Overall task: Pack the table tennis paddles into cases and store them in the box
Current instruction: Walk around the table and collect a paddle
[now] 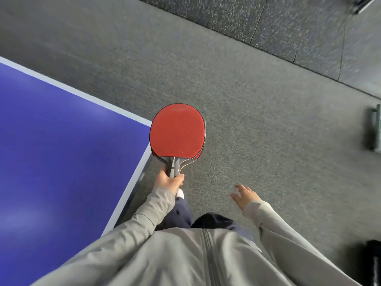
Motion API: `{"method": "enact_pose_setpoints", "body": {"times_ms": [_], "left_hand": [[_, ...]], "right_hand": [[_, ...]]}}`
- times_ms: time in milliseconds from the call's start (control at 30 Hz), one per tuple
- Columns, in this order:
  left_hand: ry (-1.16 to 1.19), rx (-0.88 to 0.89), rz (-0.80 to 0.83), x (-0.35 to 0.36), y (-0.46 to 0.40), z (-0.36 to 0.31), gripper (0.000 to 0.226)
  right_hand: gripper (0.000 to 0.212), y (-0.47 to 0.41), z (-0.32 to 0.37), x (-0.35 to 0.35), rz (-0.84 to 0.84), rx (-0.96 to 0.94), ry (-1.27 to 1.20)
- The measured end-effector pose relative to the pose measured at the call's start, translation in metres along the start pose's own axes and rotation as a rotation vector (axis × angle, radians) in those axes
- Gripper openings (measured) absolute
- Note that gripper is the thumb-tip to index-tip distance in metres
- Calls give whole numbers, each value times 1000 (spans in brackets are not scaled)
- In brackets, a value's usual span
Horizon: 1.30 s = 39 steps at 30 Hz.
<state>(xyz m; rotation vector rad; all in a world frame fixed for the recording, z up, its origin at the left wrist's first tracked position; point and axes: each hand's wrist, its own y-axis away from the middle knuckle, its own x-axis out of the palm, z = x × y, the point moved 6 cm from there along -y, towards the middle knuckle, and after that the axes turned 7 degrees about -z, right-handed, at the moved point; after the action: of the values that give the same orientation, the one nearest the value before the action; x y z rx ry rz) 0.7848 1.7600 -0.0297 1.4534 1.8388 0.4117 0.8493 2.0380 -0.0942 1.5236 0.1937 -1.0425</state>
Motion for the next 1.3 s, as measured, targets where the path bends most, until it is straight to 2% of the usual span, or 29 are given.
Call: {"method": "enact_pose_setpoints", "body": {"times_ms": [133,400,700,867,1067,1300], "left_hand": [[29,6,-44,5,-31,-45,14],[147,-79,-208,21,-107,-107,14],[355,-251,-442,56,-182,-181,11],[485,-312,-550,54,-205,-202,11],[676,-395,-670,25,-245,-221,11],[680,-387,-717,-52,-342,-270,13]], "right_hand": [[51,-42,30,-52,-45,-52,20],[50,-156,77,-132,25,-140,113],[50,-298,164,-245,117,-369,323],[51,-352,232,-296,125,-496,451],[48,-393,331,-308,188,-617,475],[47,-437,478,-333,167,-668,489]]}}
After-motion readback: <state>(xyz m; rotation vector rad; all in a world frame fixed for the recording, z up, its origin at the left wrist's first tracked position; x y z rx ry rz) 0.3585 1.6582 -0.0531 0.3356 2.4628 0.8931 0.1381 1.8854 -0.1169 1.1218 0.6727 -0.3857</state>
